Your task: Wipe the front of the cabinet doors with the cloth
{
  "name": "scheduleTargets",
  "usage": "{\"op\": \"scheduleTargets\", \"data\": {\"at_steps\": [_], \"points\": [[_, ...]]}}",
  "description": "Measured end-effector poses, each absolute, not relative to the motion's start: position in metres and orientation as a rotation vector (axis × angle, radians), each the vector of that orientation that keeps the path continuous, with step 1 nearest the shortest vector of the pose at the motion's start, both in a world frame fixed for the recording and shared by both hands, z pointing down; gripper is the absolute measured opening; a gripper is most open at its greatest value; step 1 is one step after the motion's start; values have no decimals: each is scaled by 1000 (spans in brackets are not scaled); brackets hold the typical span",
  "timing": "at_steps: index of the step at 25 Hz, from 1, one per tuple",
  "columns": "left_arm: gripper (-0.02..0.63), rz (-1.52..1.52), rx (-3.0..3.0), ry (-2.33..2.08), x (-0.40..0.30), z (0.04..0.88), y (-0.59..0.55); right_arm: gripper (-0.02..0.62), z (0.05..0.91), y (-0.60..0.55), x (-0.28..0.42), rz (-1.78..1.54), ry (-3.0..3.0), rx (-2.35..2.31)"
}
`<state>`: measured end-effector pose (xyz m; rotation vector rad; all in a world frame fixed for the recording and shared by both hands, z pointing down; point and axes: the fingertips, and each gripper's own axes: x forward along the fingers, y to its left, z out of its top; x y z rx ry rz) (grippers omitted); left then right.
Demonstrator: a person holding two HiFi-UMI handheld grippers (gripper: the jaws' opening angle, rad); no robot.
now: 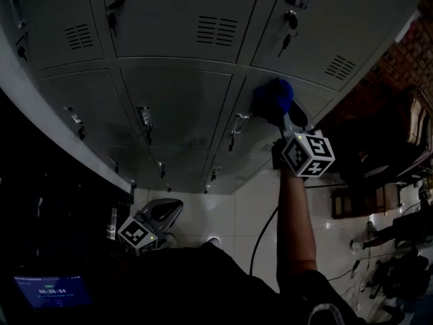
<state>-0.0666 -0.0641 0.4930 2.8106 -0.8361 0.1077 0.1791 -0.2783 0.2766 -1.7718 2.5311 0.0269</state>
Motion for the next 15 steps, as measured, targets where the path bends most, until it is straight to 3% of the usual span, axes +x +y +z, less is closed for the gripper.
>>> {"op": "scheduleTargets", "data": {"at_steps": [15], "points": [[0,122,2805,-799,-43,494,-63,69,288,-270,295,-22,2341,-1982]]}}
